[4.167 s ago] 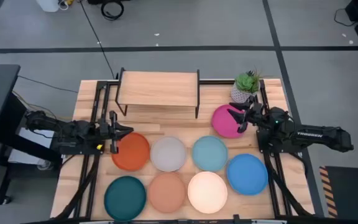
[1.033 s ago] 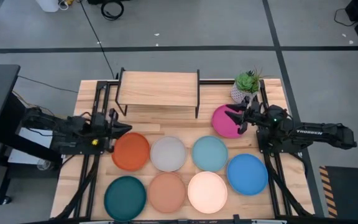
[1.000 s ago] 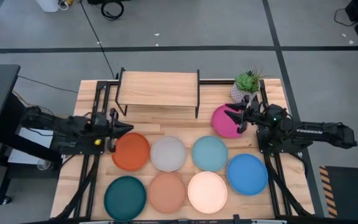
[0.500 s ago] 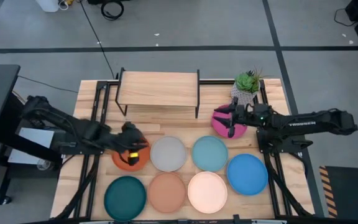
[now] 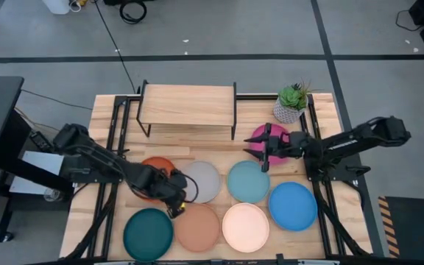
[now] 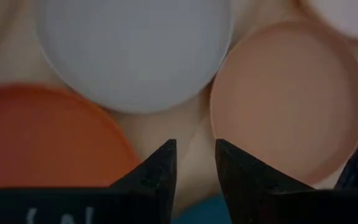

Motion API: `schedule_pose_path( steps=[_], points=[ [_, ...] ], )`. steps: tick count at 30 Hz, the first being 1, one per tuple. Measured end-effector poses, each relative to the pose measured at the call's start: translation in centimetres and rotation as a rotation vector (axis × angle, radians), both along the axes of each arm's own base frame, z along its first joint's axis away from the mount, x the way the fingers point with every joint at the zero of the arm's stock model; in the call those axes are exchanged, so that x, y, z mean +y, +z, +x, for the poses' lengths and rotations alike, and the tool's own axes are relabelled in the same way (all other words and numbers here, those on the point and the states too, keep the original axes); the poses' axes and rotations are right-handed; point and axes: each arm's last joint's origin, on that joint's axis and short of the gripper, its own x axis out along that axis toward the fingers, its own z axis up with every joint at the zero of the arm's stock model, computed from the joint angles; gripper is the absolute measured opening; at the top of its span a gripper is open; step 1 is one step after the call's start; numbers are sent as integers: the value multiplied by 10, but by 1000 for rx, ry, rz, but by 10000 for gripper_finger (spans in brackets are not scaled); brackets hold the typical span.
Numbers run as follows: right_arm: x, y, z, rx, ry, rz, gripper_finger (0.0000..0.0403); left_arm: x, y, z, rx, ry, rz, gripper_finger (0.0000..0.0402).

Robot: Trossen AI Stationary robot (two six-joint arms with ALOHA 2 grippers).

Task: Place and stack plates onto a shelf
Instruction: Put the orange plate on the shelf

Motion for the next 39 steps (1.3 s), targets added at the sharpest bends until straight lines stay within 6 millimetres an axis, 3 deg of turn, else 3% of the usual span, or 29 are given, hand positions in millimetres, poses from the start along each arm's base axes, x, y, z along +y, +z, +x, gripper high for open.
schedule_pose_path(
  steps=[5,9,13,21,25,31,39],
  points=[
    [5,-11,5,54,23,26,170,0,-22,5,171,71,-64,119],
    [7,-7,7,5,37,12,170,6,-35,3,318,150,-60,119],
    [8,-7,7,-2,40,-6,170,8,-41,7,324,169,-61,126],
    [8,-9,8,1,39,-9,170,7,-58,14,356,171,-19,200],
    [8,-10,9,1,39,-9,170,8,-66,16,376,168,6,214],
    [8,-12,10,3,39,-9,170,7,-84,19,433,138,58,191],
    [8,-11,10,2,39,-9,170,9,-97,15,546,125,105,127]
  ],
)
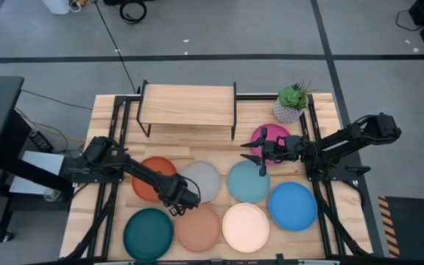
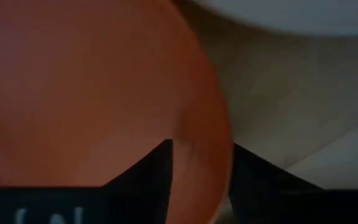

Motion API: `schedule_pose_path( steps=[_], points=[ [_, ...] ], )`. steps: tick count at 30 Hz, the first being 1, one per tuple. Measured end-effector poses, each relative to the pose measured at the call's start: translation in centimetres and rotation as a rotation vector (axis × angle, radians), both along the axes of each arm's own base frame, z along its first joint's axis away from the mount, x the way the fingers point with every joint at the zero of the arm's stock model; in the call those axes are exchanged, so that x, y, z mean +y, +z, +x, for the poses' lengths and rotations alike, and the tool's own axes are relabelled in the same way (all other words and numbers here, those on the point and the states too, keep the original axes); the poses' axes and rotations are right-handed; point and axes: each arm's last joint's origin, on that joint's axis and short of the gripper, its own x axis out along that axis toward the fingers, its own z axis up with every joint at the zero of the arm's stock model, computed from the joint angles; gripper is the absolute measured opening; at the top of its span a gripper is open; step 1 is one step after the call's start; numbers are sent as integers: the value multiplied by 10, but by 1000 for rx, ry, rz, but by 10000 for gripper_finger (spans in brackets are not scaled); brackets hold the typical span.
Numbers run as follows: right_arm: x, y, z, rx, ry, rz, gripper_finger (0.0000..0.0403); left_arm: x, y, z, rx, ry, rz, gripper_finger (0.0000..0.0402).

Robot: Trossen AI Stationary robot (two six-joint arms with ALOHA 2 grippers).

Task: Place and stack plates onto a shelf
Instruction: Put the orange plate on the shelf

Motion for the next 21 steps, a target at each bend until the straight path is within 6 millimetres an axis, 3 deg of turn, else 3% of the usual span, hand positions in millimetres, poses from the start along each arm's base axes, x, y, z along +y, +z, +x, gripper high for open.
schedule_pose_path(
  steps=[8,12,16,21],
  points=[
    [0,0,0,4,0,0,170,1,1,-3,38,19,2,25],
    [0,0,0,3,0,0,170,2,5,-7,103,50,-13,14],
    [0,0,0,3,0,1,170,2,27,-6,119,63,-28,15],
    [0,0,0,4,0,1,170,2,76,1,-12,51,-80,14]
  ],
)
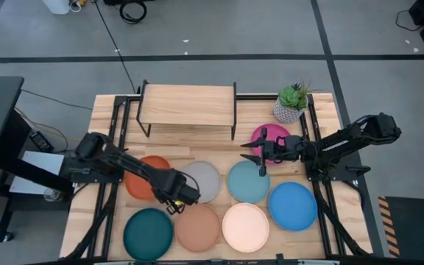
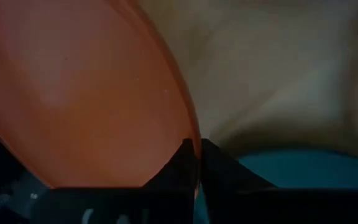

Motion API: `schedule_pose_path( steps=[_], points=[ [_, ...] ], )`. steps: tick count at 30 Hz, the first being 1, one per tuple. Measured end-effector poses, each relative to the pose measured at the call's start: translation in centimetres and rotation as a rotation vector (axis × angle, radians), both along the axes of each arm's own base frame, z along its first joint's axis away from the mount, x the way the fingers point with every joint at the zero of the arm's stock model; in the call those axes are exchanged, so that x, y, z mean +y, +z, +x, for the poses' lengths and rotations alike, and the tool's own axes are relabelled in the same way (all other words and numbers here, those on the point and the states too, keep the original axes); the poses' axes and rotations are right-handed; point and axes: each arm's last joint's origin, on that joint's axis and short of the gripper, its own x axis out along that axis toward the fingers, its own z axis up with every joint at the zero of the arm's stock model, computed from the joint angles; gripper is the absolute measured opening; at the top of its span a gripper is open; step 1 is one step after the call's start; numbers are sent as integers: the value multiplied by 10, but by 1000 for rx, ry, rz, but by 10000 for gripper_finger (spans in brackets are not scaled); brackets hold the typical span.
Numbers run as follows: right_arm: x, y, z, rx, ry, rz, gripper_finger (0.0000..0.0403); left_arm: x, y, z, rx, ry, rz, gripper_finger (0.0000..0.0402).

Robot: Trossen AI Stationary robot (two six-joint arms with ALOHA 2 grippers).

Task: Place and stack plates onto a shelf
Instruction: Put the orange plate on the shelf

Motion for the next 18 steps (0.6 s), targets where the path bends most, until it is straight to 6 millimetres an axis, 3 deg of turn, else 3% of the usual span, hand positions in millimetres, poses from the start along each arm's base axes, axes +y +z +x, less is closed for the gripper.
schedule_pose_path(
  steps=[6,11,14,18],
  points=[
    [0,0,0,1,0,0,170,3,90,6,-348,-56,18,14],
    [0,0,0,0,0,0,170,19,161,-1,-589,-124,305,14],
    [0,0,0,0,0,0,170,37,188,-4,-642,-136,448,14],
    [0,0,0,0,0,0,170,75,202,0,-620,-127,515,14]
  ],
)
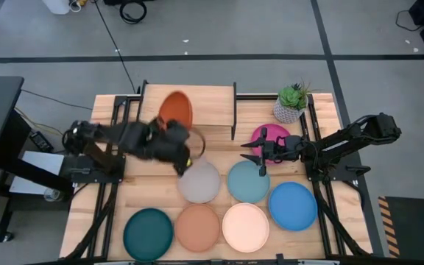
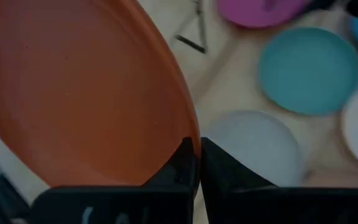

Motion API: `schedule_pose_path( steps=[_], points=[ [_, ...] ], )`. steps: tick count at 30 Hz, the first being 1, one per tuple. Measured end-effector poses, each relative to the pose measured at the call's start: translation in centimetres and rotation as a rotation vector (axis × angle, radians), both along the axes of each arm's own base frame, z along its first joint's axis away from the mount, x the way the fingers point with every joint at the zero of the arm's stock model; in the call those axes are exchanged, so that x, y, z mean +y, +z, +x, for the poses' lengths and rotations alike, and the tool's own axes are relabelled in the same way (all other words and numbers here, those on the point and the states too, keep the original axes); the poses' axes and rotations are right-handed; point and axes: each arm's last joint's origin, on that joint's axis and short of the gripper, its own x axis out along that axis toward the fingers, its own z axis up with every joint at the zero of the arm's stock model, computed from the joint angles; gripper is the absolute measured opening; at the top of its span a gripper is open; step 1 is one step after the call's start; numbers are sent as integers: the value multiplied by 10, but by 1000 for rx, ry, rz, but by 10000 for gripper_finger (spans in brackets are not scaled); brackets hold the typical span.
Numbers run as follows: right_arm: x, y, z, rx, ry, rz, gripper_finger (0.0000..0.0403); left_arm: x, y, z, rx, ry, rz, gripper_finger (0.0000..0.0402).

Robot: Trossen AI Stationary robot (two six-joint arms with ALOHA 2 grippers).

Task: Place and stack plates onto a shelf
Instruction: Put the orange plate on the shelf

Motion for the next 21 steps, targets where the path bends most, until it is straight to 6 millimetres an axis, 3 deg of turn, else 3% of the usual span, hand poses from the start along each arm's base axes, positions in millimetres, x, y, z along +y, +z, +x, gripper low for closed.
schedule_pose_path(
  steps=[7,11,15,21],
  points=[
    [0,0,0,0,0,0,170,86,-12,14,167,52,-53,14],
    [0,-1,0,10,0,-2,170,119,-29,25,260,34,-107,14],
    [0,-1,0,10,1,-9,170,138,-52,40,369,-39,-132,14],
    [0,-2,0,18,1,-8,170,143,-77,59,519,-223,-108,14]
  ],
)
